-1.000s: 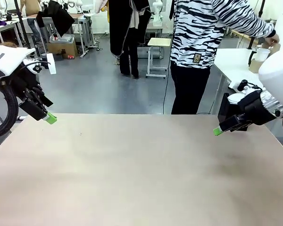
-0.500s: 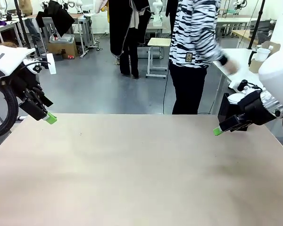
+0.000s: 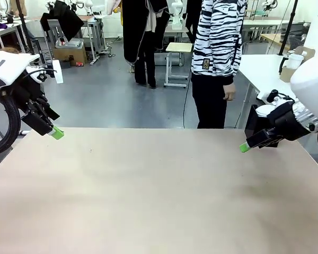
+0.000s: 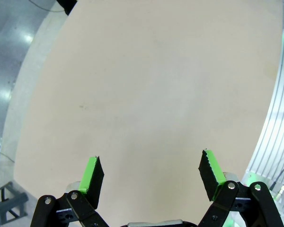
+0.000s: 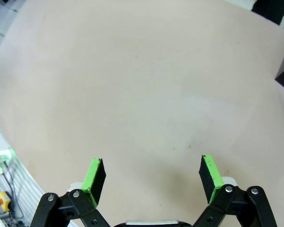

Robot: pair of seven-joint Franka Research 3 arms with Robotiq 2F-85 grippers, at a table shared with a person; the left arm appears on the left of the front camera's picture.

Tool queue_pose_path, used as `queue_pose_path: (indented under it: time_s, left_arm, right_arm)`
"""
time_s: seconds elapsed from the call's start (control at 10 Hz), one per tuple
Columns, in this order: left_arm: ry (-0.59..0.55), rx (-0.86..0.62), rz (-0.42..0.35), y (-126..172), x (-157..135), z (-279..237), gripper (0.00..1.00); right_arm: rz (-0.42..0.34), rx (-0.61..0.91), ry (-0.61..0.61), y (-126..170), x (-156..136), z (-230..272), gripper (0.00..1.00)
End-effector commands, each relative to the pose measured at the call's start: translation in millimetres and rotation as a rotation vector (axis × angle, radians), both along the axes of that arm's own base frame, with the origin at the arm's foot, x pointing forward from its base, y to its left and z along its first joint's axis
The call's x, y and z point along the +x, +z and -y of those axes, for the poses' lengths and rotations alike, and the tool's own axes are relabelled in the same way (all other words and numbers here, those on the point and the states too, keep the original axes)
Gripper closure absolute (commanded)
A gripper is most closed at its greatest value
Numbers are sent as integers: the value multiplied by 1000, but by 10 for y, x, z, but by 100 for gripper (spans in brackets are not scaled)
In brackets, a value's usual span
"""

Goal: Pour a drink into a cup and package it in a carrier.
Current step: Insert the held 600 ml Paper Cup into the Cup Carrier.

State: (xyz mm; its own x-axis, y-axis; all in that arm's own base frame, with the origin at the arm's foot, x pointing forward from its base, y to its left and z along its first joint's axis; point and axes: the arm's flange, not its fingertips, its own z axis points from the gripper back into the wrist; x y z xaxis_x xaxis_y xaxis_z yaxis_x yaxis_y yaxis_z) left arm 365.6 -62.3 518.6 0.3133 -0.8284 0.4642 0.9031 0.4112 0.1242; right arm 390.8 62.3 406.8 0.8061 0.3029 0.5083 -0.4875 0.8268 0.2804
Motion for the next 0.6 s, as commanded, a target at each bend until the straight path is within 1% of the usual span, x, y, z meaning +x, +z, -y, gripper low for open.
queue_pose_path:
  time_s: [0.0, 0.5]
  left_arm:
    - [10, -14, -9, 15, -2, 4, 0]
    - [10, -14, -9, 15, -2, 4, 0]
  right_arm:
    - [21, 25, 14, 3, 9, 12, 0]
    - [21, 25, 14, 3, 9, 12, 0]
